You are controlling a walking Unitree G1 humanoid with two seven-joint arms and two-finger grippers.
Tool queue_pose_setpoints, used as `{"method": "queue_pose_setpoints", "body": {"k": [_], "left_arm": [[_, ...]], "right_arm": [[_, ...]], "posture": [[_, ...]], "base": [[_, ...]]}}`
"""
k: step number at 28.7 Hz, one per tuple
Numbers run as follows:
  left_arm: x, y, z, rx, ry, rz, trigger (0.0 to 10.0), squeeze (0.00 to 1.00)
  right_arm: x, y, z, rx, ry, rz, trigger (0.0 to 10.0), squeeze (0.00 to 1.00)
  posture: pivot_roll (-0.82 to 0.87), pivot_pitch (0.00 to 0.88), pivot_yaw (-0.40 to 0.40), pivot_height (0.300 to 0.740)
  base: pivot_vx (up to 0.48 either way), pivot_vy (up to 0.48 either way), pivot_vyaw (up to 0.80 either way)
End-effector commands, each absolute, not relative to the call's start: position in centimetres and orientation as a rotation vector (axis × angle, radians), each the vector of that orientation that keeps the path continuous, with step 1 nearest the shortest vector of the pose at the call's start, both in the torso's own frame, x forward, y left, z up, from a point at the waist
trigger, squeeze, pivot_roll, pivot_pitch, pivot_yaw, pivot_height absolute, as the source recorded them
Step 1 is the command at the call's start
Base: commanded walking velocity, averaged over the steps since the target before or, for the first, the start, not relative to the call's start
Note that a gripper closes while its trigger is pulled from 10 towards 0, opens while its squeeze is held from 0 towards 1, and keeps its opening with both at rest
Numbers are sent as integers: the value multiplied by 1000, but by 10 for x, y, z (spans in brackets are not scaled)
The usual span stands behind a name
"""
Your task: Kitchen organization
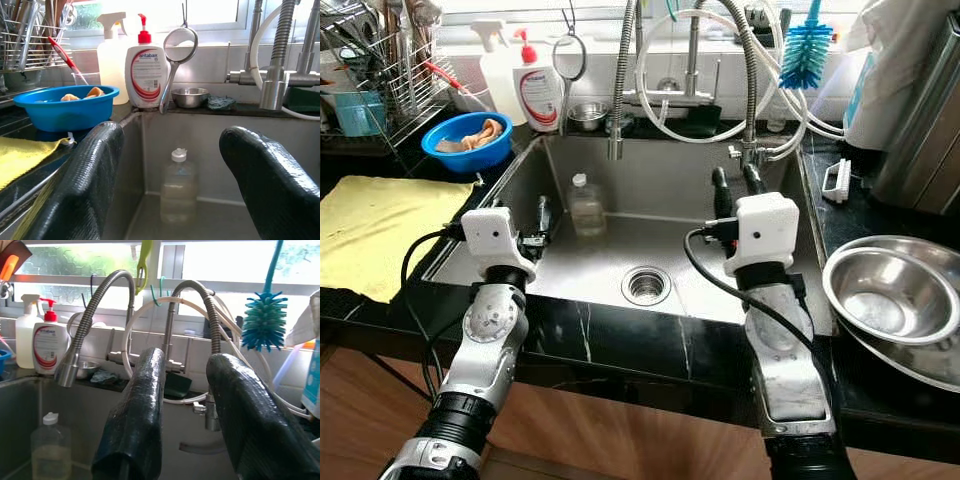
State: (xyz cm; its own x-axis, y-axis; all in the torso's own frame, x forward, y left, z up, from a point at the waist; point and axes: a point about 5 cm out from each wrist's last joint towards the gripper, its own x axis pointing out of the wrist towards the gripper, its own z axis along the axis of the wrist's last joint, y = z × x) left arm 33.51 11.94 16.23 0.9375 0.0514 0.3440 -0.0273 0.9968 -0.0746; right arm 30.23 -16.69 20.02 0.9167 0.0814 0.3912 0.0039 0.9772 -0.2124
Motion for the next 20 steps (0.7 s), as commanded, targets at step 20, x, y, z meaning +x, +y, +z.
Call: {"method": "queue_pose_setpoints", "body": {"k": [20], "left_arm": [[343, 120, 162, -90, -329, 30, 10000, 0]], "right_arm": [[298, -149, 211, -166, -420, 79, 10000, 0]], "posture": [[-324, 0, 117, 740]], "base": [[0, 324, -276]]}}
